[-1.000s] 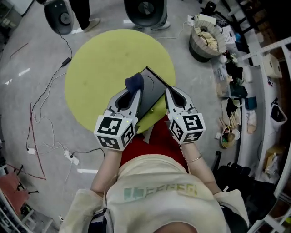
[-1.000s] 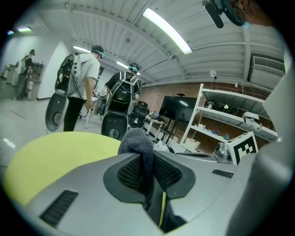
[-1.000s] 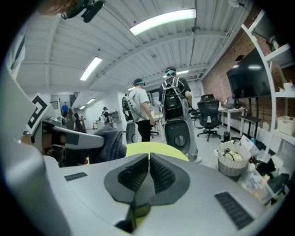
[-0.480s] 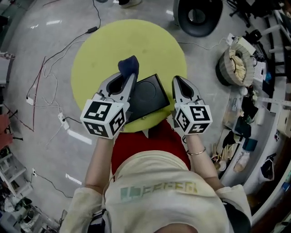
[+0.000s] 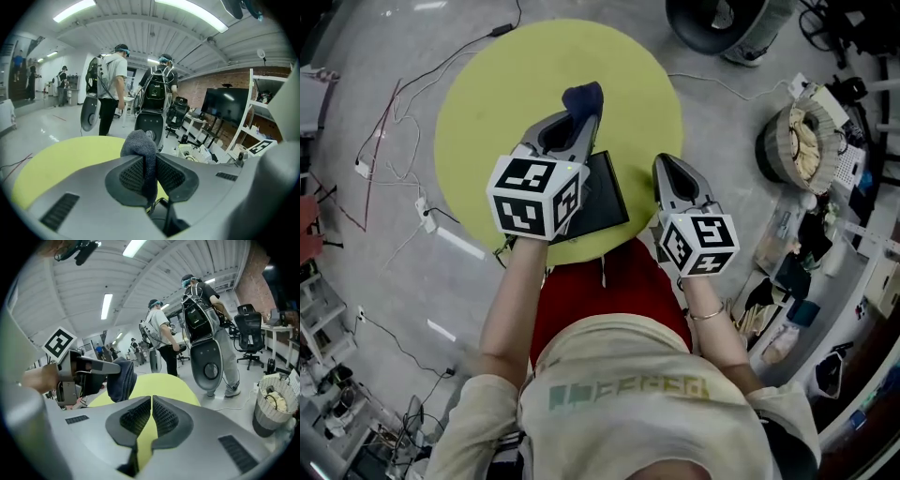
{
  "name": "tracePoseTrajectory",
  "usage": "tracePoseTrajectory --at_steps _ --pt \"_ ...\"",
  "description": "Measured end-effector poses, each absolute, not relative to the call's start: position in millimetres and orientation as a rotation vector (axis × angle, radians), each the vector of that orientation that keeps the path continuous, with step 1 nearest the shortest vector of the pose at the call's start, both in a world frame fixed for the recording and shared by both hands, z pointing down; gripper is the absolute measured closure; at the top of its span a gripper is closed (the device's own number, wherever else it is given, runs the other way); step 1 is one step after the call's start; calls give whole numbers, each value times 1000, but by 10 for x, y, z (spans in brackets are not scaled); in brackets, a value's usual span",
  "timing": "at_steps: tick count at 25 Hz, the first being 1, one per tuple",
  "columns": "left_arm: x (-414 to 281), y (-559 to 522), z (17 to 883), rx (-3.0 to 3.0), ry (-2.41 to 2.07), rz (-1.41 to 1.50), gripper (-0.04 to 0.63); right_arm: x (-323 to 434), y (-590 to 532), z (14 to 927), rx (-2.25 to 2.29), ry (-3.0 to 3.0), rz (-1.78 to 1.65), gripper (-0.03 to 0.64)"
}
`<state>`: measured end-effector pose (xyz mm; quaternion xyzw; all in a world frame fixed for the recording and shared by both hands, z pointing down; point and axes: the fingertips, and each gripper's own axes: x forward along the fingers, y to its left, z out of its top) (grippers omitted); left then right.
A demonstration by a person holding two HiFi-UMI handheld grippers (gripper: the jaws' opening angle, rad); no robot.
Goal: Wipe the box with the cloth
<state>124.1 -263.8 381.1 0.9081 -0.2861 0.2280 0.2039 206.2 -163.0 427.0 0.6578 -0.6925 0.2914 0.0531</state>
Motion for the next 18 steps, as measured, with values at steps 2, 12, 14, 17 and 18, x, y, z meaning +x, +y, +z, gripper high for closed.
tracePoseTrajectory --at_steps 2,12,14,17,18 --pt "1369 -2599 3908 2514 -782 639 531 2083 -1598 4307 1989 -2098 897 578" --pt "1246 -2321 4470 2471 -614 947 531 1714 -1728 4343 1844 -2161 874 578" --pt "1089 -2295 4484 2484 -591 976 532 1583 -1771 4324 1822 -2175 859 578" --pt "831 -2281 4443 2510 -576 971 531 1390 -1831 4272 1802 -2190 831 578" --pt "730 -2282 4434 2503 -580 967 531 1324 -1855 4251 1797 -2193 821 578"
